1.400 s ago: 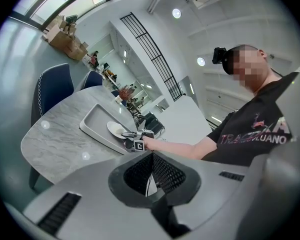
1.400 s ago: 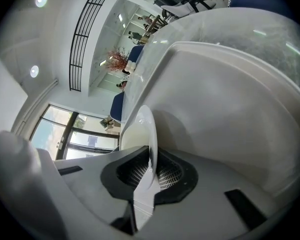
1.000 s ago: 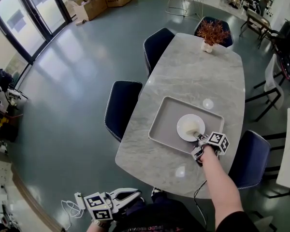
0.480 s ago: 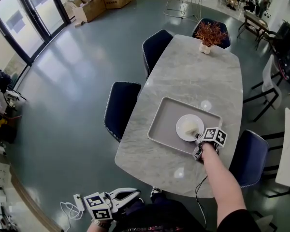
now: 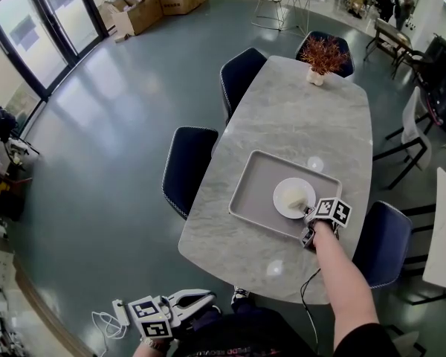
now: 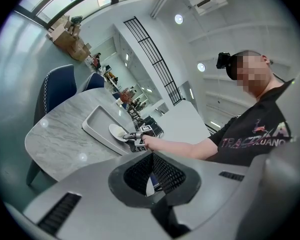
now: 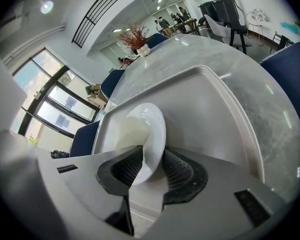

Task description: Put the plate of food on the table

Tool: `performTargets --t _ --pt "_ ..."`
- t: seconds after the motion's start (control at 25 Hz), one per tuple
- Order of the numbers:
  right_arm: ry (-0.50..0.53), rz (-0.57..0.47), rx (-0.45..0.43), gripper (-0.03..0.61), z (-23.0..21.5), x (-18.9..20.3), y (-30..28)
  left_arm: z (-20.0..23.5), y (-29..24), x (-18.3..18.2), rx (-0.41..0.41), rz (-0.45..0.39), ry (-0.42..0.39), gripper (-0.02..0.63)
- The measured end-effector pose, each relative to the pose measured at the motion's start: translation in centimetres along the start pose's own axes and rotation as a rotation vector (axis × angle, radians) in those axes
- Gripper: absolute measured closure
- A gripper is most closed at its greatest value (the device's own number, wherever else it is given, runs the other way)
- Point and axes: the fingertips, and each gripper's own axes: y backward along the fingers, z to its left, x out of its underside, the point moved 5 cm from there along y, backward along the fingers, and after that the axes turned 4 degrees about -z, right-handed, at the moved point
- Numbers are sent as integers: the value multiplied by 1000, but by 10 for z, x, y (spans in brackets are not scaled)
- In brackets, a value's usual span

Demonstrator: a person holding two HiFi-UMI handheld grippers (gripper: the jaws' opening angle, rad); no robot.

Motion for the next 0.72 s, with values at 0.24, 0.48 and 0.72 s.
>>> performTargets --t 0.24,0.48,0.72 --pt "7 -25 66 460 -11 4 4 3 3 3 -5 -6 11 606" --pt "5 -60 62 462 -13 3 11 5 4 2 8 0 7 606" --pt "19 -151 -62 569 4 3 31 4 5 -3 30 28 -11 607"
